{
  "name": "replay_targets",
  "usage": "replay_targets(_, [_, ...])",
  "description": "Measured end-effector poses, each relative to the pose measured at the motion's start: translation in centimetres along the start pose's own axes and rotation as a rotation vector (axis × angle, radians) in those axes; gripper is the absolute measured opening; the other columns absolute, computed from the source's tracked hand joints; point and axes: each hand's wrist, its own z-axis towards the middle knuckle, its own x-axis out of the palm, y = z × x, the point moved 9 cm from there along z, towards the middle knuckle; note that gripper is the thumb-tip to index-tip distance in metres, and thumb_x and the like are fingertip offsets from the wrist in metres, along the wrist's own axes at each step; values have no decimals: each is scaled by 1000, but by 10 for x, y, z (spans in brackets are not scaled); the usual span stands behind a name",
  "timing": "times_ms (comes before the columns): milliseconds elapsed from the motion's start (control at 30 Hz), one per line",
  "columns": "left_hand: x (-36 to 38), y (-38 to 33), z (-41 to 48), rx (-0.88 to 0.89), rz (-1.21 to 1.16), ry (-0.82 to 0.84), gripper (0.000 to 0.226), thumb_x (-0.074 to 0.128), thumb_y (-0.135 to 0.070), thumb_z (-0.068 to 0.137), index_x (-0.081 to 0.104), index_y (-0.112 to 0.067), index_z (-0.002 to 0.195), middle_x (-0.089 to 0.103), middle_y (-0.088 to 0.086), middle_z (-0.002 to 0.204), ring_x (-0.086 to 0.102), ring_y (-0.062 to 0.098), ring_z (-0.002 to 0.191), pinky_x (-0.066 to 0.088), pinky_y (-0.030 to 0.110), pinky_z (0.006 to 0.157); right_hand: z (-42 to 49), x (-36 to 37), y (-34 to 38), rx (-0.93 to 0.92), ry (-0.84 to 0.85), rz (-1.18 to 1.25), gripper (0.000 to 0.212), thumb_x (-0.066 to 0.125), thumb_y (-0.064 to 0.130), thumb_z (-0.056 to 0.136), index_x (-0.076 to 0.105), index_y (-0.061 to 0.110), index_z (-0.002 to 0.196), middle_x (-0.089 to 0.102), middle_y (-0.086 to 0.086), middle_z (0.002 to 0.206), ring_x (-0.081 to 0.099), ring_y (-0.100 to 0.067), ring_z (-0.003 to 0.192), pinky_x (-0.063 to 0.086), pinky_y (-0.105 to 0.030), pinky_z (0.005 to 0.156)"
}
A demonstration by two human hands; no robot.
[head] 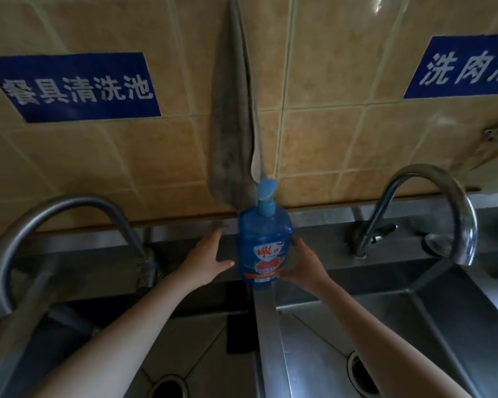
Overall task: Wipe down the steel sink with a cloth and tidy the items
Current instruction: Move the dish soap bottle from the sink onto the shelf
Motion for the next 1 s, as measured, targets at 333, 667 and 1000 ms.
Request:
replay_targets(333, [35, -8, 26, 54, -224, 60, 90, 80, -28, 71, 20, -44, 136, 31, -27, 129, 29, -6, 121, 27, 21, 99, 38, 24, -8, -87, 174, 287, 103, 94, 29, 45, 32, 36, 126, 59, 8, 123, 59, -12, 114, 50, -34, 96])
replay_targets(667, [40, -3, 21, 25, -283, 53, 99, 79, -26, 71, 13, -41, 143, 33, -43, 115, 31, -37, 99, 30, -3, 76, 37, 26, -7, -159, 215, 301, 95, 91, 44, 38, 34, 64, 112, 61, 17, 117, 58, 0, 110, 49, -35, 98])
replay_targets(1000, [25, -2, -24, 21, -487, -46, 81, 83, -17, 65, 39, -34, 131, 52, -18, 129, 47, -3, 121, 43, 33, 102, 5, 28, 6, -199, 181, 326, 89, 93, 31, 41, 45, 49, 113, 63, 27, 105, 58, 12, 102, 46, -4, 76])
